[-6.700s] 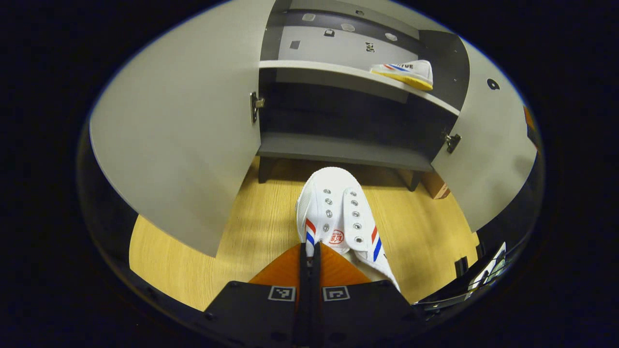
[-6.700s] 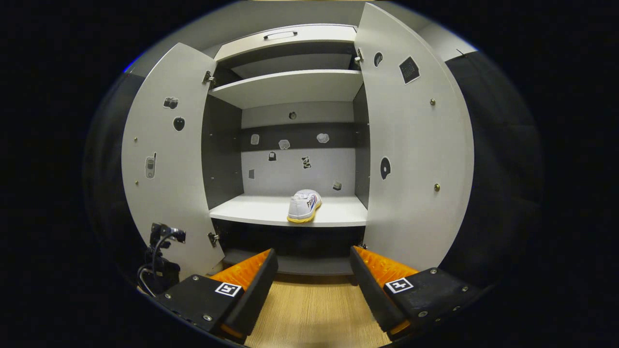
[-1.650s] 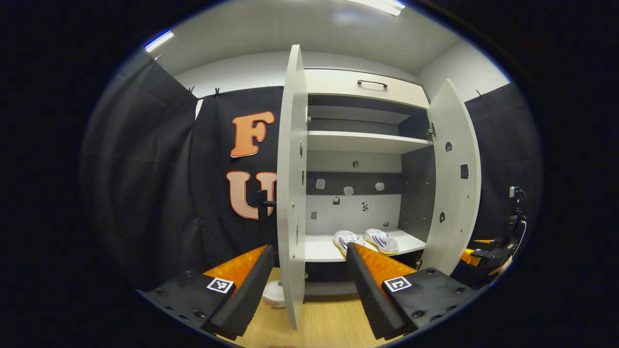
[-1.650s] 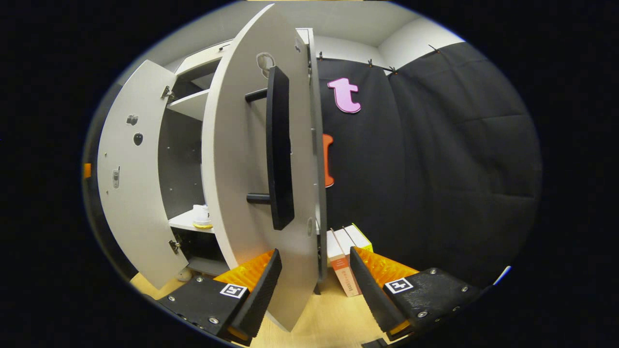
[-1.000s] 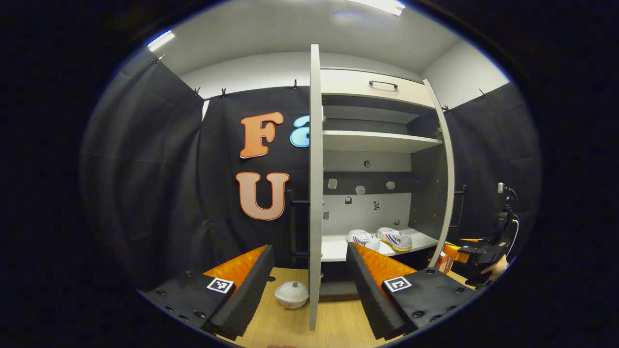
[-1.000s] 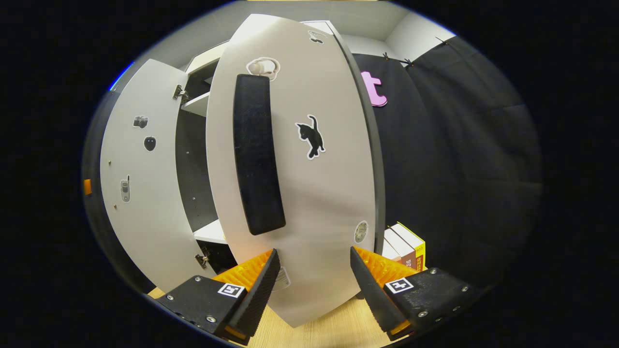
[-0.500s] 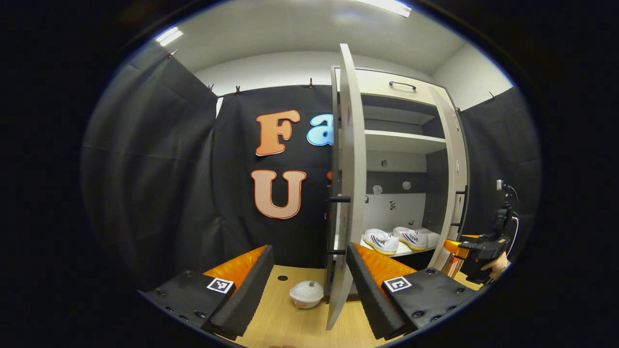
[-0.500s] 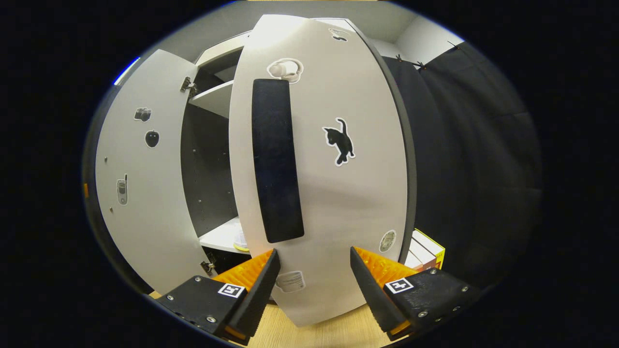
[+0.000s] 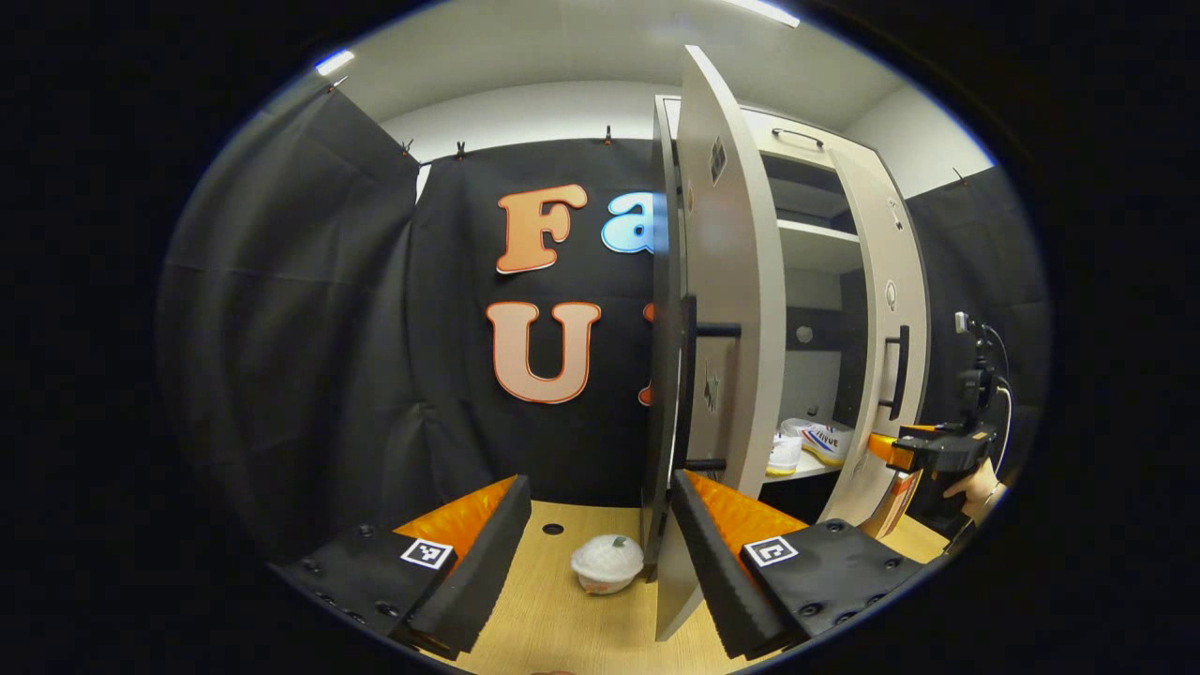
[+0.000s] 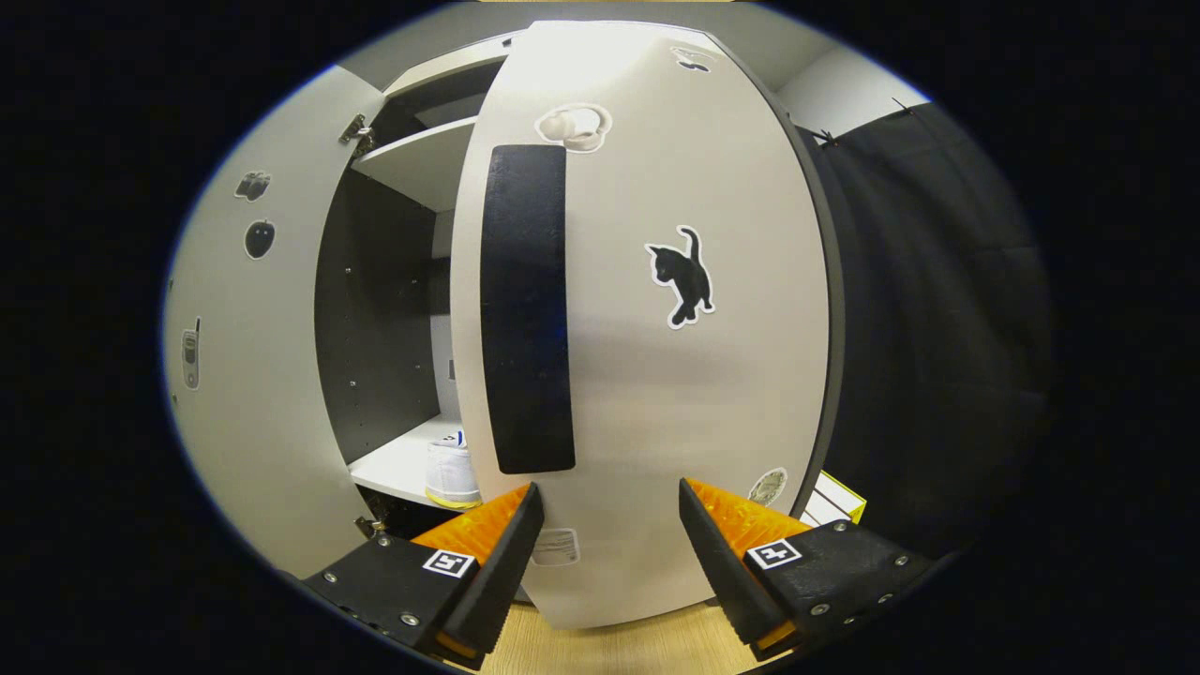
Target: Grab one shoe with the right hand and put it into the shoe cabinet, grab the other shoe with the left hand and put it into the shoe cabinet; then close the right door with the right hand and the left door with the left hand.
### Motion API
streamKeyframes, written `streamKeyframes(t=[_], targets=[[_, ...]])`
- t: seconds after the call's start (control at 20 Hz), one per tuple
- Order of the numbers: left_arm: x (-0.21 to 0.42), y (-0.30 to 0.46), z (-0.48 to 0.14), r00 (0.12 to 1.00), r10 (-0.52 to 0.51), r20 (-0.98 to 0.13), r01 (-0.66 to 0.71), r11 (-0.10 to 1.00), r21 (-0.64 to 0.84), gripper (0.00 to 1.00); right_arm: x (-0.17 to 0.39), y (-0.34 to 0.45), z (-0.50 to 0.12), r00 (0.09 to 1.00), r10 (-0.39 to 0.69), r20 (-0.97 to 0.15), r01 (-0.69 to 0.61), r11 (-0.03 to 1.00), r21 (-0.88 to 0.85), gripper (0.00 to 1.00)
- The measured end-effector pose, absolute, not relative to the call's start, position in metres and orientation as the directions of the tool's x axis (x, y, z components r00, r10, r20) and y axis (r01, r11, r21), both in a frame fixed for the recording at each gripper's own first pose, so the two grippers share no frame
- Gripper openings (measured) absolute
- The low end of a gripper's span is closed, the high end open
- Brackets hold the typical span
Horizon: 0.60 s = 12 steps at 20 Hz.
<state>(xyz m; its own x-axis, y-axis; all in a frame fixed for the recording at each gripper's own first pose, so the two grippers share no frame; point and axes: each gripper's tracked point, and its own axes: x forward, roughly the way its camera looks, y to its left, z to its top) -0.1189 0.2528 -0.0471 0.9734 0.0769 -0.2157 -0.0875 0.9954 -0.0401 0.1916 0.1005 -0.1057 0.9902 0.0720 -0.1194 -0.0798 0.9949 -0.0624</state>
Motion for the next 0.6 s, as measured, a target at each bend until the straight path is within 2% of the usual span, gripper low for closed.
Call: streamKeyframes(t=[0.35, 0.6], targets=[[-0.095, 0.253, -0.099, 0.963, 0.047, -0.266, -0.055, 0.998, -0.024, 0.97, 0.205, 0.106, -0.108, 0.992, 0.042, -0.115, -0.051, 0.996, -0.072, 0.90], [-0.087, 0.245, -0.117, 0.953, 0.006, -0.302, -0.030, 0.997, -0.076, 0.97, 0.203, 0.103, -0.110, 0.992, 0.030, -0.125, -0.039, 0.997, -0.065, 0.91]])
